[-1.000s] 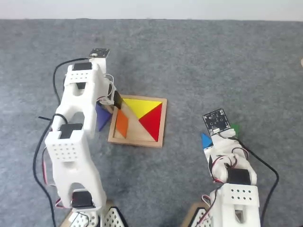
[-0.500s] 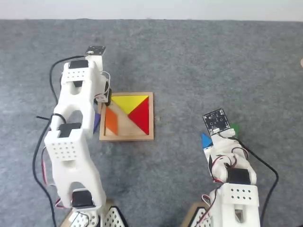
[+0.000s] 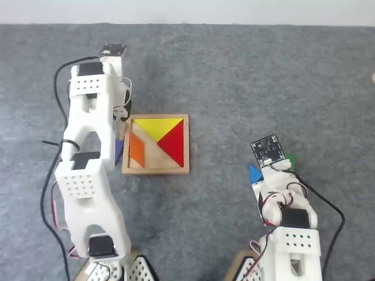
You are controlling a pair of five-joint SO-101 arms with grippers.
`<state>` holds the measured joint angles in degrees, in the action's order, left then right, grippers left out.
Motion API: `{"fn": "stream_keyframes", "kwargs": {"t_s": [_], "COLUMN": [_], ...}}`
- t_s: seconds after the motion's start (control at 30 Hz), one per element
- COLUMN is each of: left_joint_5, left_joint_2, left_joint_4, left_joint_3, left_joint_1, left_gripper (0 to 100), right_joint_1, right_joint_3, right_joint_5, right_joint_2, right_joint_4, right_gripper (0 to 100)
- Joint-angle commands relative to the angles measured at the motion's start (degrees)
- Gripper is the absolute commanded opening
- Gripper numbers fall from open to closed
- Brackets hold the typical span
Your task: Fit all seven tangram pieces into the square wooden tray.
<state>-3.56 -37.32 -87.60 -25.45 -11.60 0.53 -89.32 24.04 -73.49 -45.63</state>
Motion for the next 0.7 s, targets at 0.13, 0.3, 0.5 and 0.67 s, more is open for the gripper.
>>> {"fn": "stream_keyframes", "kwargs": {"t_s": [0.13,0.3,0.5,0.67], "left_joint_5": [-0.62,-0.97,-1.85,-3.43], "left_joint_2": [0.79,0.79,0.70,0.70], "left_joint_4": [-2.73,-3.60,1.32,3.96], "left_joint_3": [-2.59,-1.89,2.59,5.93], "left_joint_1": [0.53,0.88,0.53,0.00], "left_gripper": [15,22,18,14], "right_joint_1": [0.04,0.04,-0.04,-0.04], "right_joint_3": [1.23,1.23,1.23,1.23], "right_joint_5": [0.79,0.79,0.79,0.79], "right_joint_2": [-0.92,-0.92,-0.92,-0.92], "right_joint_4": [0.66,0.75,0.40,0.48], "right_gripper": [14.4,14.4,14.4,14.4]}}
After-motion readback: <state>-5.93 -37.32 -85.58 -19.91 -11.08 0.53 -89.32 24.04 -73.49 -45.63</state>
